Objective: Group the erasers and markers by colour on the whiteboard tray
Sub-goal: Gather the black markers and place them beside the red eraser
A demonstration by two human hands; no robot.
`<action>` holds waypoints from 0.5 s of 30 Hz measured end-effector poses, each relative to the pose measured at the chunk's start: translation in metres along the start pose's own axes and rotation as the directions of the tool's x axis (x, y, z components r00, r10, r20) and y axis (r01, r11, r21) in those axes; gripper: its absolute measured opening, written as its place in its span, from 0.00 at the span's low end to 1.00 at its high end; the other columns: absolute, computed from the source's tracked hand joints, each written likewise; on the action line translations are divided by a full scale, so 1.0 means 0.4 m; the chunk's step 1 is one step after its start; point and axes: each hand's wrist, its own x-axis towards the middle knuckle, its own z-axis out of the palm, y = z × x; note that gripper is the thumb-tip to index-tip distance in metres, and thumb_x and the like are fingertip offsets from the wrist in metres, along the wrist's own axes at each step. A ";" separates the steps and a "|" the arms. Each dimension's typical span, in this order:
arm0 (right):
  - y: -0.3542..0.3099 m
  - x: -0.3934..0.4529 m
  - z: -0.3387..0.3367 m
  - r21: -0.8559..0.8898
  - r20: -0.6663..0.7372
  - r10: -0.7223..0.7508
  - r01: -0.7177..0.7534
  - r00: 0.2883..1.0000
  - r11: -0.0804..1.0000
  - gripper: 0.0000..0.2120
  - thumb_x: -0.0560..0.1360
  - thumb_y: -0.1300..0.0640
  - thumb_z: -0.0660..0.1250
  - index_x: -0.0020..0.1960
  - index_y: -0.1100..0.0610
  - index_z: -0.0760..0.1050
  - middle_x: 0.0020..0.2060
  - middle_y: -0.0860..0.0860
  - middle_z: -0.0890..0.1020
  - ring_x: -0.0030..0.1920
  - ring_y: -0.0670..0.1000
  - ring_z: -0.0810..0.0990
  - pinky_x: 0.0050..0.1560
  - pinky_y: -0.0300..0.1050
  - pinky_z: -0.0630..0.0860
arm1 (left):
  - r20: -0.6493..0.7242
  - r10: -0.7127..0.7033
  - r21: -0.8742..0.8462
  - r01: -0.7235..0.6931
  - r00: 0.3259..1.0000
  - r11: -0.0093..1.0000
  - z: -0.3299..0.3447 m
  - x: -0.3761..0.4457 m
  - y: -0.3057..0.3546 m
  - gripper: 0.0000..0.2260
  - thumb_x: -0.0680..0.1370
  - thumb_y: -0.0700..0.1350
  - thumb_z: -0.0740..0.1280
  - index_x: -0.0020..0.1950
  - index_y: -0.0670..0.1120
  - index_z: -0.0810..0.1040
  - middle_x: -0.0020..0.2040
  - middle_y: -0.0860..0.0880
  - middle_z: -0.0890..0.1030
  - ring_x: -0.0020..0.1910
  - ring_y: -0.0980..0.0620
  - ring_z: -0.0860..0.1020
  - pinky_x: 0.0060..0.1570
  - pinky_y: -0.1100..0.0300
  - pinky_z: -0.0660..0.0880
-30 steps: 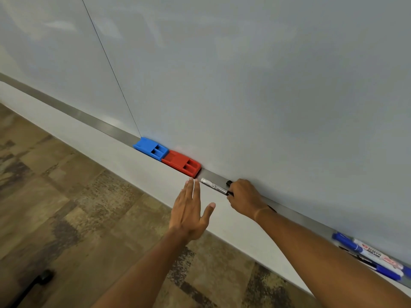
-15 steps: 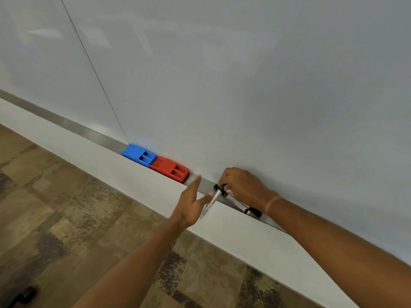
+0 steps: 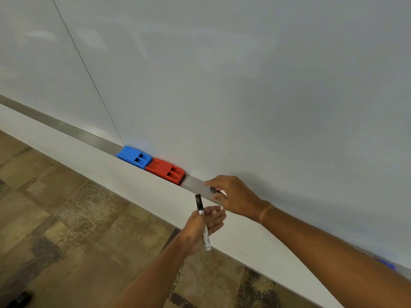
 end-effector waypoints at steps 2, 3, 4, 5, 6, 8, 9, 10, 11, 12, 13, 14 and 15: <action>0.031 -0.008 -0.004 -0.104 -0.107 0.121 -0.132 0.987 0.986 0.13 0.73 0.65 0.65 0.56 0.56 0.80 0.48 0.53 0.83 0.48 0.53 0.82 0.51 0.46 0.78 | -0.048 0.015 -0.062 -0.018 0.999 0.998 -0.008 0.000 0.001 0.11 0.81 0.34 0.59 0.62 0.35 0.75 0.60 0.38 0.81 0.60 0.42 0.80 0.61 0.51 0.75; 0.047 -0.015 -0.003 -0.194 -0.119 0.173 -0.194 0.978 0.962 0.10 0.72 0.64 0.66 0.51 0.57 0.81 0.45 0.54 0.83 0.47 0.55 0.81 0.47 0.45 0.77 | -0.063 0.016 -0.087 -0.022 0.998 0.996 -0.012 0.000 0.000 0.11 0.81 0.34 0.58 0.62 0.35 0.75 0.60 0.38 0.81 0.60 0.42 0.80 0.61 0.50 0.75; 0.061 -0.023 0.000 -0.269 -0.113 0.232 -0.255 0.966 0.929 0.08 0.72 0.64 0.66 0.48 0.57 0.81 0.43 0.55 0.83 0.46 0.56 0.81 0.45 0.45 0.76 | -0.074 0.014 -0.108 -0.022 0.997 0.994 -0.015 0.000 0.000 0.11 0.81 0.34 0.58 0.62 0.35 0.75 0.60 0.38 0.81 0.60 0.42 0.80 0.61 0.50 0.75; 0.073 -0.033 0.005 -0.320 -0.096 0.292 -0.307 0.952 0.896 0.07 0.72 0.63 0.66 0.46 0.57 0.81 0.43 0.55 0.83 0.46 0.57 0.81 0.43 0.45 0.75 | -0.082 0.013 -0.126 -0.023 0.997 0.992 -0.016 0.000 0.000 0.11 0.81 0.34 0.58 0.62 0.35 0.75 0.60 0.38 0.81 0.60 0.42 0.80 0.61 0.50 0.75; 0.085 -0.041 0.014 -0.352 -0.076 0.342 -0.346 0.937 0.870 0.06 0.72 0.63 0.65 0.46 0.57 0.81 0.44 0.56 0.83 0.46 0.58 0.81 0.44 0.45 0.76 | -0.084 0.011 -0.141 -0.023 0.996 0.990 -0.017 0.000 0.000 0.11 0.81 0.34 0.58 0.62 0.35 0.75 0.59 0.38 0.81 0.59 0.42 0.80 0.60 0.51 0.75; 0.100 -0.055 0.031 -0.409 -0.044 0.395 -0.377 0.918 0.831 0.06 0.73 0.61 0.65 0.49 0.58 0.79 0.47 0.57 0.82 0.48 0.59 0.80 0.45 0.47 0.76 | -0.090 0.006 -0.168 -0.021 0.996 0.986 -0.017 0.000 -0.001 0.11 0.81 0.34 0.59 0.62 0.35 0.75 0.59 0.38 0.81 0.59 0.42 0.80 0.59 0.51 0.76; 0.104 -0.059 0.038 -0.436 -0.039 0.401 -0.377 0.915 0.817 0.07 0.74 0.60 0.65 0.50 0.58 0.78 0.49 0.57 0.81 0.49 0.59 0.80 0.46 0.47 0.76 | -0.092 0.003 -0.178 -0.019 0.996 0.984 -0.017 0.000 -0.002 0.11 0.81 0.34 0.59 0.62 0.35 0.75 0.59 0.38 0.81 0.59 0.42 0.80 0.59 0.51 0.76; 0.108 -0.062 0.046 -0.456 -0.043 0.402 -0.376 0.915 0.806 0.07 0.75 0.60 0.64 0.52 0.58 0.77 0.50 0.58 0.80 0.50 0.59 0.80 0.46 0.47 0.75 | -0.093 -0.003 -0.186 -0.014 0.996 0.982 -0.016 0.001 -0.003 0.11 0.81 0.35 0.59 0.62 0.35 0.75 0.59 0.38 0.81 0.59 0.42 0.81 0.59 0.51 0.76; 0.110 -0.062 0.052 -0.473 -0.050 0.404 -0.378 0.914 0.796 0.07 0.75 0.59 0.64 0.53 0.58 0.76 0.51 0.58 0.80 0.50 0.60 0.80 0.45 0.48 0.75 | -0.092 -0.009 -0.192 -0.009 0.996 0.981 -0.016 0.002 -0.005 0.11 0.81 0.35 0.59 0.62 0.35 0.75 0.59 0.38 0.82 0.59 0.42 0.81 0.60 0.51 0.76; 0.110 -0.061 0.056 -0.489 -0.054 0.406 -0.379 0.912 0.785 0.07 0.75 0.59 0.65 0.53 0.58 0.75 0.51 0.58 0.79 0.50 0.60 0.80 0.45 0.48 0.75 | -0.092 -0.014 -0.199 -0.005 0.996 0.980 -0.016 0.003 -0.007 0.11 0.81 0.35 0.59 0.62 0.35 0.75 0.59 0.38 0.82 0.59 0.42 0.81 0.60 0.51 0.76; 0.110 -0.059 0.061 -0.503 -0.057 0.411 -0.382 0.910 0.775 0.08 0.76 0.58 0.65 0.54 0.58 0.75 0.52 0.58 0.79 0.50 0.60 0.80 0.45 0.48 0.75 | -0.093 -0.017 -0.205 -0.003 0.996 0.979 -0.016 0.003 -0.008 0.11 0.81 0.35 0.59 0.62 0.35 0.75 0.59 0.38 0.82 0.58 0.42 0.81 0.60 0.51 0.76; 0.111 -0.055 0.064 -0.511 -0.062 0.417 -0.388 0.907 0.767 0.08 0.76 0.58 0.65 0.54 0.58 0.74 0.52 0.58 0.79 0.51 0.60 0.79 0.45 0.48 0.75 | -0.094 -0.020 -0.211 0.000 0.995 0.977 -0.018 0.005 -0.009 0.11 0.81 0.35 0.59 0.62 0.35 0.75 0.59 0.39 0.82 0.58 0.42 0.81 0.59 0.51 0.76; 0.110 -0.052 0.067 -0.513 -0.069 0.426 -0.398 0.902 0.760 0.09 0.76 0.57 0.66 0.55 0.58 0.74 0.53 0.58 0.79 0.51 0.60 0.80 0.45 0.48 0.75 | -0.094 -0.024 -0.218 0.003 0.995 0.976 -0.020 0.006 -0.011 0.11 0.81 0.35 0.60 0.62 0.35 0.75 0.58 0.38 0.82 0.58 0.42 0.81 0.59 0.51 0.76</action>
